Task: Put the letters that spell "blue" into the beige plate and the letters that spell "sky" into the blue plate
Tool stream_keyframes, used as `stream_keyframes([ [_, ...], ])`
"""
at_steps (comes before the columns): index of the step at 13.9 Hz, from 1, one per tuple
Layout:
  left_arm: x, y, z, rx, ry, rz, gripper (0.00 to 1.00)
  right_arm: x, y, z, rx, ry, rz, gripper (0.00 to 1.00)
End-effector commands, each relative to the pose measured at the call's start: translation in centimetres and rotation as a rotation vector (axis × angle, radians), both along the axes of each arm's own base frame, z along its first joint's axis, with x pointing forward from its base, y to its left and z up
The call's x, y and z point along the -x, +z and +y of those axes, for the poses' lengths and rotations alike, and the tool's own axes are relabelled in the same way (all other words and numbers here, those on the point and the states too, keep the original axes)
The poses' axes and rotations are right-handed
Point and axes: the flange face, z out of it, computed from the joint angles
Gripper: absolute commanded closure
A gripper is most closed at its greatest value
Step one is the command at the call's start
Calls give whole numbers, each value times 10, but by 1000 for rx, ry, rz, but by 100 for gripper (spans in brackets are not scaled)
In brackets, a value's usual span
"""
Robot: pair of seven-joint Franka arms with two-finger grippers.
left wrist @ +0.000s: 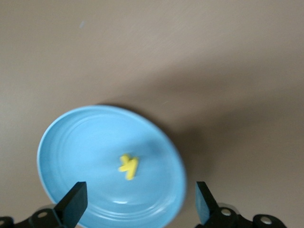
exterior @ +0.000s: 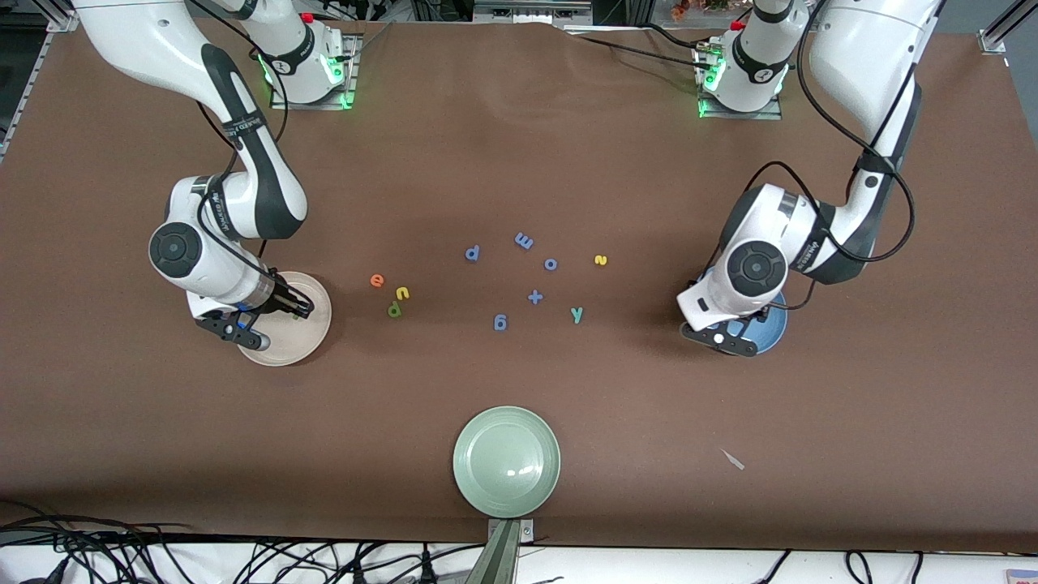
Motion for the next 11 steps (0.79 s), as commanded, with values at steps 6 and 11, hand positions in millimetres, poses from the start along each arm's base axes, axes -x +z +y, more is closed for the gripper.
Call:
stream_keyframes([
  [6, 6, -22, -154, 70, 62, -25, 0, 12, 0, 49, -33, -112, 18, 44],
  [11, 15, -64, -191, 97, 46, -30, 0, 38, -19, 100, -54, -154, 43, 39],
])
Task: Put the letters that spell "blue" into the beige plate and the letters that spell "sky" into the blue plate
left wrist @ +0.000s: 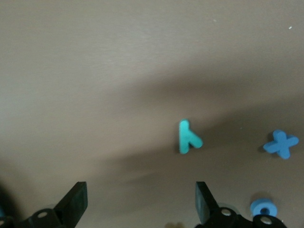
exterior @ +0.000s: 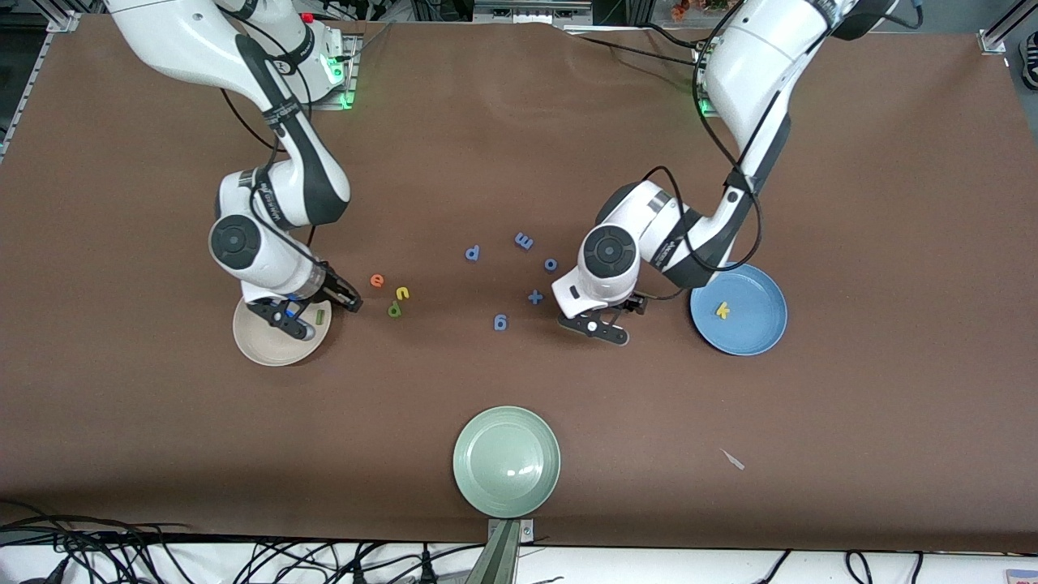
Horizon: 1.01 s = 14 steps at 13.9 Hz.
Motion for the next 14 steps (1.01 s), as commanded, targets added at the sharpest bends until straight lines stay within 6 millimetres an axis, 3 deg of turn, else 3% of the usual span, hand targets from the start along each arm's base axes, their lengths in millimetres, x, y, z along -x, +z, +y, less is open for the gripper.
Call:
stream_keyframes([
  [1, -12, -14, -12, 44, 54, -39, 0, 20, -16, 16, -21, -31, -2, 39],
  [7, -13, -14, -14, 52, 124, -60, 0, 60, -47, 30, -23, -9, 2, 39],
  [11, -10, -15, -20, 51, 183, -60, 0, 63, -51, 27, -16, -3, -3, 39],
  [12, -7, -15, -26, 51, 180, -60, 0, 63, -52, 27, -17, -3, -6, 41],
  [14, -8, -13, -28, 56, 179, -65, 0, 66, -55, 26, -19, 1, -18, 52],
])
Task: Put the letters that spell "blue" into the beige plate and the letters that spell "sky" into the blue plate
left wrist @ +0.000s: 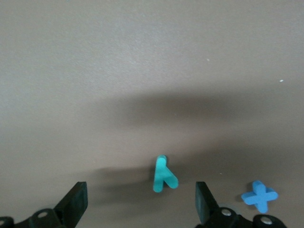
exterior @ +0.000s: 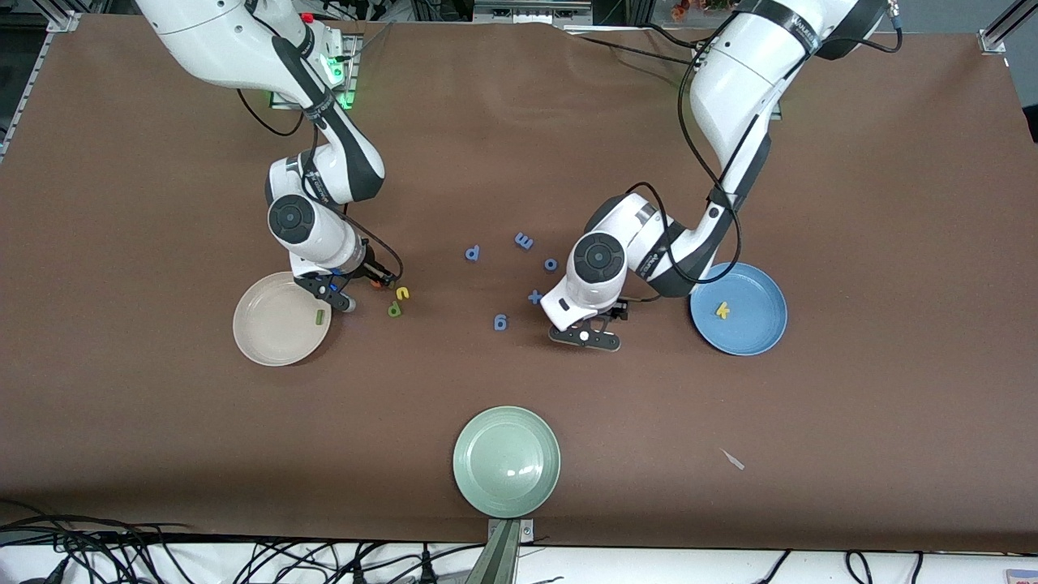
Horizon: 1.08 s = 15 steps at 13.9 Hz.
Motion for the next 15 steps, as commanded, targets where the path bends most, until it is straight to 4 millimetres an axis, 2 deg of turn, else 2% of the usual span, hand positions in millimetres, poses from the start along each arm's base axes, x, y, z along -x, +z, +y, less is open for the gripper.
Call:
stream_keyframes([
  [1, -4, 2, -9, 18, 21, -2, 0, 8, -1, -2, -3, 5, -20, 59],
  [2, -4, 1, -9, 17, 20, -1, 2, 8, -1, -2, -3, 8, -20, 63],
  [6, 0, -6, -12, 12, 14, 7, 9, 6, 3, -2, -5, 24, -27, 68],
  [8, 1, -9, -13, 10, 12, 11, 14, 6, 4, -2, -5, 24, -29, 69],
  [14, -1, -10, -10, 6, 9, 9, 17, 3, 7, -4, -6, 36, -34, 70],
  [15, 1, -10, -12, 4, 5, 8, 23, 2, 10, -5, -7, 41, -40, 71],
])
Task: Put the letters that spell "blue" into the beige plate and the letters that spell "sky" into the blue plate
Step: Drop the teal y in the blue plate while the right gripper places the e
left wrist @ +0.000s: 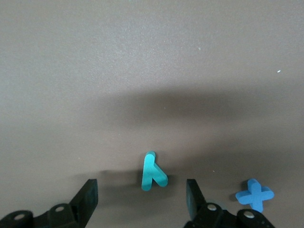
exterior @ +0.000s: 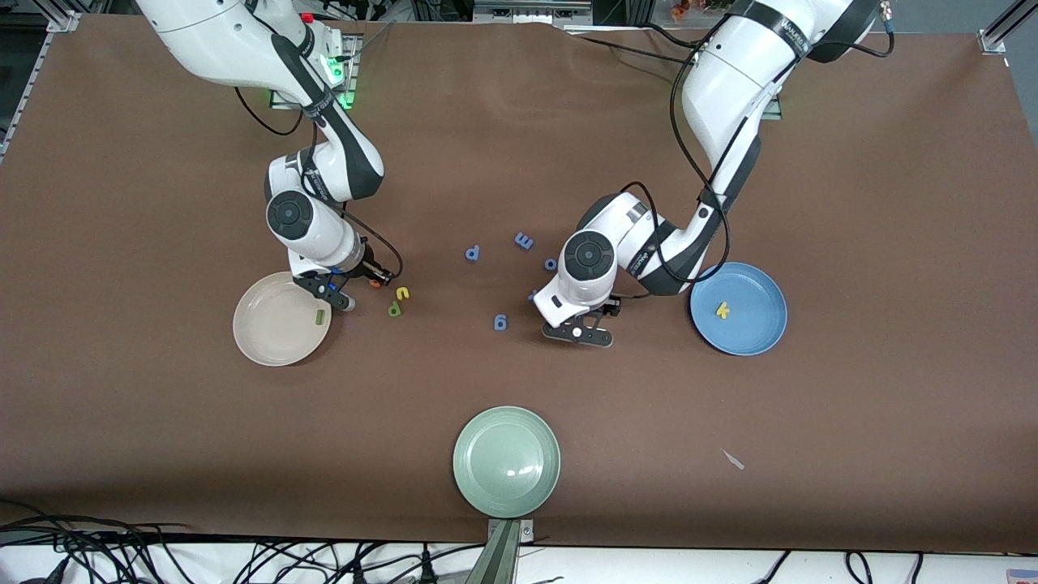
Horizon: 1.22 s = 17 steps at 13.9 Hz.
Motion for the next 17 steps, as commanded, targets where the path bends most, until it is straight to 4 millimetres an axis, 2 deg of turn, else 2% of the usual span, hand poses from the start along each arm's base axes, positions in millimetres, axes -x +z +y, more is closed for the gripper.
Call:
stream_keyframes([
  [1, -6, 0, -4, 9, 5, -4, 25, -1, 11, -3, -6, 37, -30, 72],
  [5, -3, -9, -5, 3, 3, 8, 30, -6, 19, -13, 0, 53, -33, 72],
  [8, -1, -15, -4, -2, 2, 15, 37, -24, 43, -27, 14, 86, -12, 72],
  [9, -1, -16, -4, -2, 3, 17, 43, -32, 54, -39, 21, 114, 0, 72],
  [10, -1, -15, -4, -2, 2, 15, 53, -39, 59, -54, 28, 149, 6, 72],
  [11, -2, -15, -4, -1, 1, 14, 67, -42, 62, -69, 32, 190, 4, 72],
  [12, -3, -14, -3, -1, 3, 12, 77, -46, 62, -85, 36, 225, 1, 72],
  [14, -6, -8, -1, 1, 6, 6, 87, -51, 62, -108, 44, 280, -4, 71],
  [15, -7, -5, 0, 2, 5, 0, 88, -50, 60, -115, 46, 287, 1, 70],
  [17, -12, 8, 2, 6, 7, -15, 90, -49, 58, -116, 47, 280, 4, 56],
])
